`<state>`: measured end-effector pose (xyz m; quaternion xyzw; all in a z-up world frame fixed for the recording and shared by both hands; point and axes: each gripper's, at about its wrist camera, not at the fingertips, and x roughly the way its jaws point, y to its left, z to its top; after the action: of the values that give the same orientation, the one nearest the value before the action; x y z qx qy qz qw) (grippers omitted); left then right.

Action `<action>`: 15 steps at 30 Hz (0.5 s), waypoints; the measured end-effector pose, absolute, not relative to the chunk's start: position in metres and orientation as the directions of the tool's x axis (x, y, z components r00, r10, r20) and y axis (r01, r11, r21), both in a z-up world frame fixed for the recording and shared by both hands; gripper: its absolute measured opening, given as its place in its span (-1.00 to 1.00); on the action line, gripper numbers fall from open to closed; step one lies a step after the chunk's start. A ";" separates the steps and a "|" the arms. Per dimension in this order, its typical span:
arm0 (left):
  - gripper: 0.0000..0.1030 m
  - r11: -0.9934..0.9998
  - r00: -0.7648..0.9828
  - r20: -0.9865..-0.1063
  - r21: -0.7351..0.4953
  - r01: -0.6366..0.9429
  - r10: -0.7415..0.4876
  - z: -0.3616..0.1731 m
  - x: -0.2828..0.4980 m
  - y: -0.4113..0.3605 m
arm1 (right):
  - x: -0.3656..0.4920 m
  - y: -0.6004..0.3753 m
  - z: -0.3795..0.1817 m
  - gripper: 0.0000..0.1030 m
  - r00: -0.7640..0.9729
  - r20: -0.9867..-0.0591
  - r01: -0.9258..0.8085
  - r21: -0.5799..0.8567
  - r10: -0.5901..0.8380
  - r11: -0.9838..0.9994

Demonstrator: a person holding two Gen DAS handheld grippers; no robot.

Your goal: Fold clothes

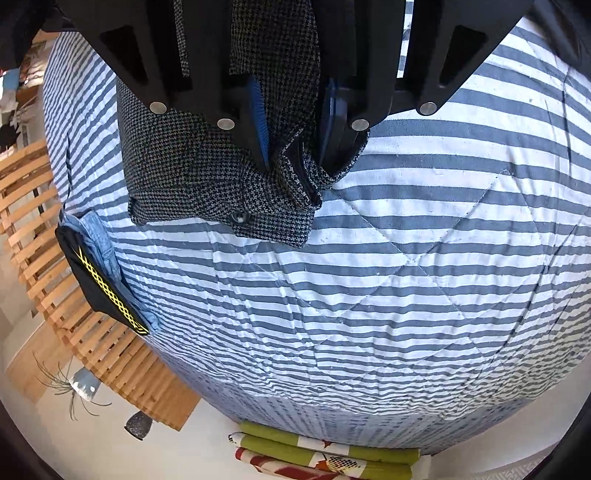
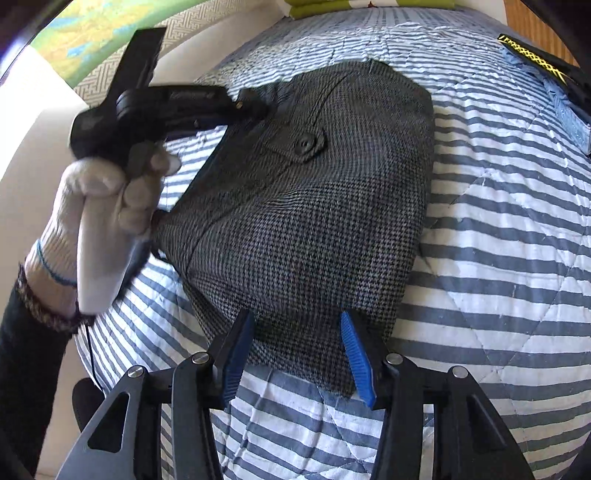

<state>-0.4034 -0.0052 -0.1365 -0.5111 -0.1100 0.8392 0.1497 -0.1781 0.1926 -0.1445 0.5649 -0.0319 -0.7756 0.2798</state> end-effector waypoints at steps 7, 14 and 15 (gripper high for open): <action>-0.31 -0.921 -0.502 -0.773 -0.341 -0.187 0.388 -0.086 -0.361 -0.033 | -0.191 0.238 -0.104 -0.13 -0.302 -0.777 0.381 0.433 -0.552 -0.817; -0.31 -0.847 -0.351 -0.799 -0.337 -0.411 0.488 -0.087 -0.274 0.007 | -0.229 0.226 -0.098 -0.14 -0.349 -0.723 0.376 0.475 -0.596 -0.796; -0.31 -0.847 -0.329 -0.816 -0.325 -0.421 0.476 -0.098 -0.269 0.012 | -0.231 0.222 -0.101 -0.14 -0.342 -0.726 0.377 0.476 -0.597 -0.795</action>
<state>-0.2689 0.0121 -0.0976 -0.5097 -0.0271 0.8147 0.2751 -0.2313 0.2216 -0.1007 0.4889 -0.1123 -0.8114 0.3000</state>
